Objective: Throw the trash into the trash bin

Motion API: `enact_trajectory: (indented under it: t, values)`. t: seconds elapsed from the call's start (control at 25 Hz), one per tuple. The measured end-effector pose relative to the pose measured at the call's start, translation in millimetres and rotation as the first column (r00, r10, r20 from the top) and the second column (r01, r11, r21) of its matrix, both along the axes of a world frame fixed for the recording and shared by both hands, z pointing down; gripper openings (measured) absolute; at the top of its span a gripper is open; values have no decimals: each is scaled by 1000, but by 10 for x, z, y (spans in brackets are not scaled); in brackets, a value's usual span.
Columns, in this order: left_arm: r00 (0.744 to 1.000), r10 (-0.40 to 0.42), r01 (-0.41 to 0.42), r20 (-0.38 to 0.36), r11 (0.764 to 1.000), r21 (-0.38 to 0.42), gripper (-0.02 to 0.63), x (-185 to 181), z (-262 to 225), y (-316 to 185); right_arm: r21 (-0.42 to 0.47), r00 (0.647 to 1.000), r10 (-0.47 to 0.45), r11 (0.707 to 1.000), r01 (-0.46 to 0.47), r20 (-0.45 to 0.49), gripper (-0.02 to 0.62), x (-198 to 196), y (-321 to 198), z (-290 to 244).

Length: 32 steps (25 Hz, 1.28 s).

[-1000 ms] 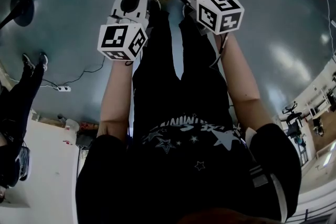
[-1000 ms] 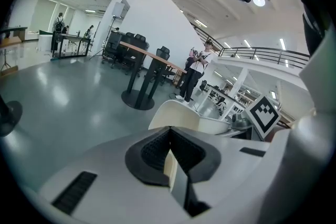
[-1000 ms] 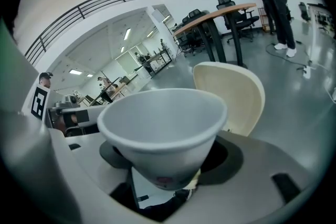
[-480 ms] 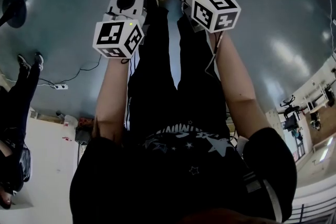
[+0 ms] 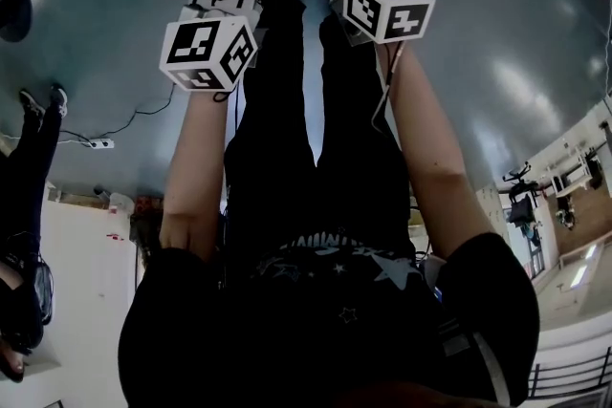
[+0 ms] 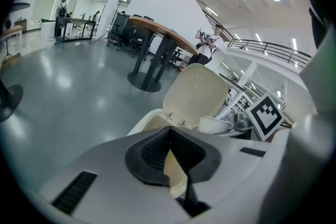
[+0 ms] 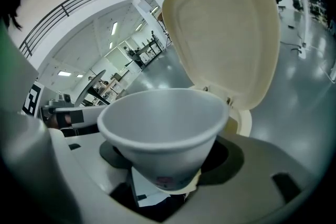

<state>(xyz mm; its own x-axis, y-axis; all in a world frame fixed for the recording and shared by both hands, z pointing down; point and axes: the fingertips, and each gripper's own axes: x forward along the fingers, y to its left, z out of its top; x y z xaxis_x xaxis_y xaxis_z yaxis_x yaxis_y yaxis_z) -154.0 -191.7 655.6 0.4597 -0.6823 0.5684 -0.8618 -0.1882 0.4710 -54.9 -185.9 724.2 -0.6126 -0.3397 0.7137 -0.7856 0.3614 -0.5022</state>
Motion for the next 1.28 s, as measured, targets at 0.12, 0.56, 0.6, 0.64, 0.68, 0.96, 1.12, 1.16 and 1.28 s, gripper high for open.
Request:
enact_trajectory:
  t: [0.12, 0.56, 0.6, 0.64, 0.68, 0.96, 1.12, 1.16, 1.28]
  values:
    - [1000, -5, 5, 6, 1000, -15, 11, -14, 136, 46, -14, 1000, -13, 1000, 13, -10, 316, -17, 37, 148]
    - [999, -25, 26, 19, 999, -35, 11, 108, 321, 47, -73, 992, -122, 990, 119, -36, 317, 5, 112, 435]
    - [999, -27, 27, 19, 999, -33, 11, 106, 324, 44, -76, 990, -134, 988, 131, -36, 318, -8, 121, 444]
    - [999, -27, 28, 20, 999, -33, 11, 89, 337, 50, -76, 989, -145, 987, 142, -39, 318, -34, 132, 460]
    - [999, -26, 27, 22, 999, -33, 11, 71, 352, 64, -73, 987, -153, 986, 149, -45, 318, -59, 139, 474]
    - [999, -4, 5, 43, 1000, -29, 11, 100, 342, 146, -46, 990, -127, 991, 125, -55, 380, -34, 84, 441]
    - [999, 9, -8, 50, 1000, -21, 11, 79, 311, 146, -39, 990, -133, 991, 131, -55, 380, -67, 67, 388]
    - [999, 14, -13, 51, 1000, -16, 11, 90, 292, 146, -34, 989, -139, 990, 137, -58, 380, -64, 70, 365]
    - [998, 22, -21, 54, 1000, -4, 11, 136, 203, 136, -19, 987, -146, 989, 145, -66, 380, -29, 67, 272]
